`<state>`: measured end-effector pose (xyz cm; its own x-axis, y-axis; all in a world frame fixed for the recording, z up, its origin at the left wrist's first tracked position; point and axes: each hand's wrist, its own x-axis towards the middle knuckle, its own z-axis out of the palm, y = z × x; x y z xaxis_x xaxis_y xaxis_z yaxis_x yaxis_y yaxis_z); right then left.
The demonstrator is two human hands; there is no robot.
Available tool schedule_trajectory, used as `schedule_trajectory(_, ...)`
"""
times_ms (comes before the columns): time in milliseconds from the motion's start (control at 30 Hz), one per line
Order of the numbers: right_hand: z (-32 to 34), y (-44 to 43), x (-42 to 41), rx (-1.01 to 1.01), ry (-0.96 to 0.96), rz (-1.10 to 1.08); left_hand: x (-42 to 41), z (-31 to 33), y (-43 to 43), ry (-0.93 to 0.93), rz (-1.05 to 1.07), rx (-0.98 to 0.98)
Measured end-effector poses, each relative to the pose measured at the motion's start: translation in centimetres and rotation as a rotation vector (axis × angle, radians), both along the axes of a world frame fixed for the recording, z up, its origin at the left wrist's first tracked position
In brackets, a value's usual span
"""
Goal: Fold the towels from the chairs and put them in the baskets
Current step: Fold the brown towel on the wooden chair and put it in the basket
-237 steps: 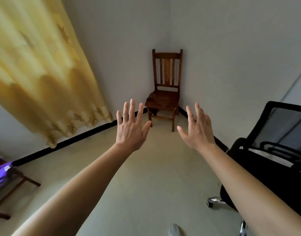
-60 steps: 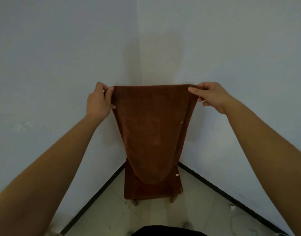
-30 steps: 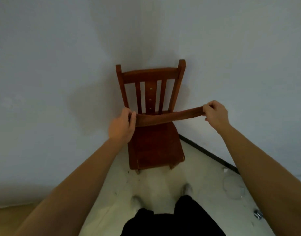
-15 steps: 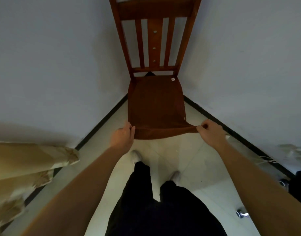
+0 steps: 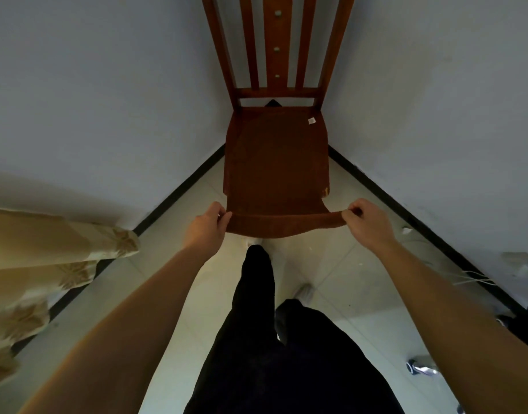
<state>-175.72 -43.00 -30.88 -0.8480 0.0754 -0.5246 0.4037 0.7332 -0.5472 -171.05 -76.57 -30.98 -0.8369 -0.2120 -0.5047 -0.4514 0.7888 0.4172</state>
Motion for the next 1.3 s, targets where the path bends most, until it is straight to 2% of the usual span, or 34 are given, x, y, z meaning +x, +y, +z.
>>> schedule_trajectory(267, -4.4, -2.7, -11.1, -0.085, 0.034, -0.111, -11.1, -4.9, -2.9, 0.136, 0.330, 0.186)
schedule_trajectory(433, -10.2, -4.8, -21.4, -0.024, 0.058, -0.115, -22.0, -10.8, -4.8, 0.141, 0.466, 0.262)
schedule_trajectory(633, -17.8, -6.7, -31.2, 0.063, 0.067, -0.068, -32.6, -18.9, -6.3, 0.116, 0.343, 0.178)
schedule_trajectory(933, -25.4, -7.7, -39.2, 0.117, 0.118, -0.107, -40.3, -27.3, -8.1, 0.084, 0.283, 0.005)
schedule_trajectory(1033, -27.3, -7.9, -40.7, 0.119, 0.126, -0.121, -41.2, -28.5, -8.1, 0.152, 0.275, -0.043)
schedule_trajectory(1133, -28.8, -8.2, -40.7, 0.035, 0.044, -0.119, -40.4, -29.2, -7.9, 0.220, 0.288, -0.020)
schedule_trajectory(1200, -28.8, -8.1, -39.3, 0.051, 0.040, -0.046, -38.4, -29.5, -7.7, 0.202, 0.262, -0.015)
schedule_trajectory(1300, -28.3, -7.5, -35.2, 0.102, 0.077, 0.152, -33.6, -28.8, -6.8, 0.154, 0.066, -0.118)
